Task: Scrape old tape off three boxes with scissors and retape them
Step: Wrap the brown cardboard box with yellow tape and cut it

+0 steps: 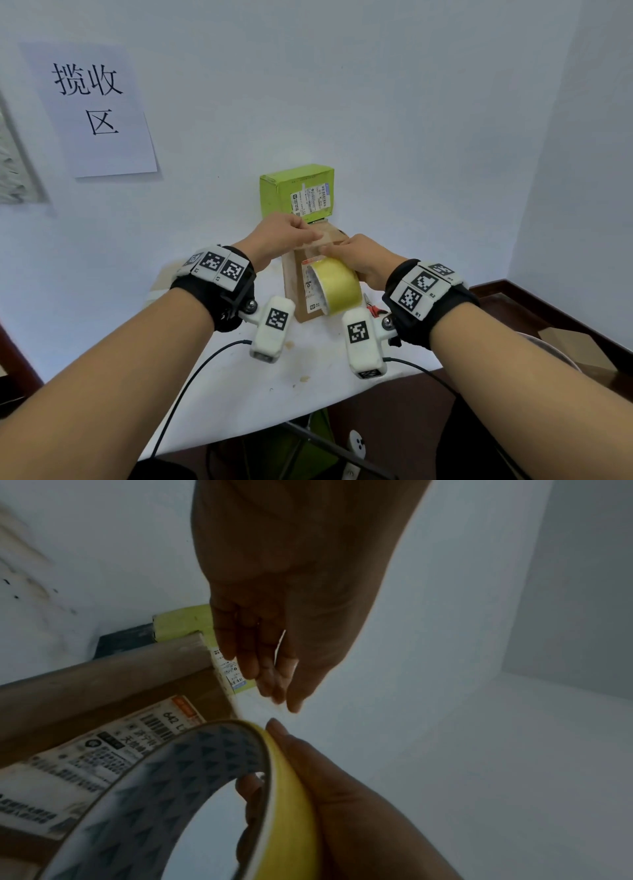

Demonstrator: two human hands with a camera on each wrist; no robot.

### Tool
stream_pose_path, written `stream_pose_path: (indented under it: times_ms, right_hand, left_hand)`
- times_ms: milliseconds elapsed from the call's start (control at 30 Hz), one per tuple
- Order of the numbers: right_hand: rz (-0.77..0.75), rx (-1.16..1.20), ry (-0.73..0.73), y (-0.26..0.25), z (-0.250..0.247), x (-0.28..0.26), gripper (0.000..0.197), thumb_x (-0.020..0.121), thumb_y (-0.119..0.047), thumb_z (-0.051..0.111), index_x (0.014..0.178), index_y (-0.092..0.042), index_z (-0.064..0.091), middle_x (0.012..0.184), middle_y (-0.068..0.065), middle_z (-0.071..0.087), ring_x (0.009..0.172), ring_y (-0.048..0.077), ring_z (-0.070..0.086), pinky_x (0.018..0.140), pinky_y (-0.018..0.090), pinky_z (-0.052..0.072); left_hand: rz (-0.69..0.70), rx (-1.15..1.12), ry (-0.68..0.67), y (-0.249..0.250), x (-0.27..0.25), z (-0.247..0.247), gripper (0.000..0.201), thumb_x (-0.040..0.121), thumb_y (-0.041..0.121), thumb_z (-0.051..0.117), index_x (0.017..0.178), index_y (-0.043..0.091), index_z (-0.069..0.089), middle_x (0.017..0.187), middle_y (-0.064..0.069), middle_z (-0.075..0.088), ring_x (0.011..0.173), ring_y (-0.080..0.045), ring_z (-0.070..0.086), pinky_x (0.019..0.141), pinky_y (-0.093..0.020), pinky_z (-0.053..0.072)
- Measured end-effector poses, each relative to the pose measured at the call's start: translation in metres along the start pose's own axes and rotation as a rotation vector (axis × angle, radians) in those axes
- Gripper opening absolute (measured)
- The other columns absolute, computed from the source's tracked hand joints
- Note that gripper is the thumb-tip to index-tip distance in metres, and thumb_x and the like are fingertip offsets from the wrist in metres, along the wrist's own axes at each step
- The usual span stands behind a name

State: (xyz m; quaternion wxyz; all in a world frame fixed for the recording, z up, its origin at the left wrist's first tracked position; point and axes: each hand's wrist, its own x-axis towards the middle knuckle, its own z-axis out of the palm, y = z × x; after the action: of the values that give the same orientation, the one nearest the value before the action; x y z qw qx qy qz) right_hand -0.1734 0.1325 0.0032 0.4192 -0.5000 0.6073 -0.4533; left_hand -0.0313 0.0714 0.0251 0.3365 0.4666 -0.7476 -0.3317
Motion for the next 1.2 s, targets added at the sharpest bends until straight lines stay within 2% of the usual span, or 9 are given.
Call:
stream_pose_path:
  times_ms: [167, 400, 500, 600, 700, 867, 967, 1067, 1200]
  right_hand:
    - [0.055, 0.058, 0.045, 0.002, -0.003, -0.004, 0.038, 0.092, -0.035, 0.06, 0.114, -0.006, 0.047, 0.091, 0.004, 0.057, 0.095, 0.023, 0.057, 0.083, 0.034, 0.05]
    - [0.027, 0.105, -0.066, -0.007, 0.002, -0.015, 0.023, 0.094, -0.033, 0.057, 0.103, -0.014, 0.051, 0.091, 0.002, 0.061, 0.087, 0.019, 0.06, 0.077, 0.031, 0.052]
    - [-0.012, -0.017, -0.061, -0.012, 0.003, -0.016, 0.014, 0.097, -0.031, 0.05, 0.092, -0.018, 0.052, 0.088, -0.001, 0.057, 0.088, 0.018, 0.057, 0.078, 0.03, 0.049]
    - [-0.053, -0.25, -0.04, -0.019, 0.004, -0.014, 0.027, 0.1, -0.03, 0.042, 0.114, -0.011, 0.055, 0.101, 0.006, 0.053, 0.099, 0.023, 0.053, 0.094, 0.037, 0.044]
    - [-0.056, -0.404, -0.05, -0.017, 0.006, -0.009, 0.038, 0.101, -0.029, 0.041, 0.13, -0.005, 0.049, 0.106, 0.007, 0.051, 0.101, 0.023, 0.051, 0.088, 0.032, 0.042]
    - [0.049, -0.439, -0.045, -0.014, 0.008, 0.001, 0.043, 0.099, -0.036, 0.045, 0.128, -0.006, 0.05, 0.125, 0.014, 0.058, 0.111, 0.029, 0.056, 0.099, 0.037, 0.046]
    - [0.019, -0.222, -0.067, -0.02, 0.005, 0.005, 0.029, 0.1, -0.032, 0.044, 0.117, -0.011, 0.054, 0.105, 0.005, 0.06, 0.095, 0.02, 0.058, 0.084, 0.022, 0.05]
    - [0.072, -0.113, -0.107, -0.021, 0.004, 0.009, 0.041, 0.099, -0.042, 0.041, 0.127, -0.013, 0.047, 0.11, 0.006, 0.059, 0.1, 0.021, 0.058, 0.092, 0.034, 0.05]
    - [0.047, -0.205, -0.089, -0.019, 0.005, 0.015, 0.042, 0.1, -0.037, 0.04, 0.13, -0.009, 0.048, 0.125, 0.013, 0.058, 0.109, 0.026, 0.057, 0.094, 0.035, 0.046]
  left_hand:
    - [0.047, -0.004, 0.091, -0.003, 0.003, 0.0, 0.021, 0.083, 0.025, 0.074, 0.082, 0.005, 0.067, 0.079, 0.001, 0.064, 0.078, -0.011, 0.057, 0.071, -0.024, 0.044]
    - [0.113, 0.007, 0.195, -0.009, 0.005, 0.003, 0.013, 0.082, 0.025, 0.074, 0.08, 0.013, 0.069, 0.088, -0.004, 0.07, 0.083, -0.012, 0.06, 0.075, -0.026, 0.049]
    - [0.137, 0.012, 0.201, -0.012, 0.007, 0.003, 0.014, 0.082, 0.024, 0.075, 0.081, 0.01, 0.07, 0.082, 0.0, 0.067, 0.075, -0.008, 0.058, 0.065, -0.013, 0.046]
    - [0.165, 0.012, 0.219, -0.015, 0.01, 0.004, 0.017, 0.082, 0.022, 0.075, 0.082, 0.006, 0.071, 0.08, -0.002, 0.067, 0.072, -0.008, 0.056, 0.058, -0.007, 0.042]
    - [0.17, -0.008, 0.231, -0.021, 0.015, 0.004, 0.015, 0.083, 0.021, 0.074, 0.082, 0.007, 0.07, 0.082, -0.004, 0.068, 0.072, -0.008, 0.056, 0.059, -0.007, 0.042]
    - [0.158, -0.006, 0.189, -0.033, 0.023, 0.007, 0.011, 0.084, 0.022, 0.073, 0.078, 0.013, 0.069, 0.082, -0.003, 0.068, 0.075, -0.009, 0.059, 0.068, -0.014, 0.047]
    - [0.154, -0.034, 0.209, -0.035, 0.032, 0.003, 0.011, 0.086, 0.023, 0.071, 0.078, 0.016, 0.067, 0.079, 0.002, 0.064, 0.072, -0.006, 0.055, 0.058, -0.005, 0.041]
    - [0.165, -0.02, 0.219, -0.036, 0.042, -0.004, 0.012, 0.086, 0.025, 0.071, 0.079, 0.015, 0.066, 0.079, 0.004, 0.063, 0.07, -0.005, 0.054, 0.056, -0.005, 0.04]
    - [0.178, 0.018, 0.173, -0.041, 0.047, -0.007, 0.012, 0.086, 0.02, 0.071, 0.078, 0.013, 0.065, 0.078, -0.001, 0.066, 0.066, -0.005, 0.058, 0.057, -0.008, 0.044]
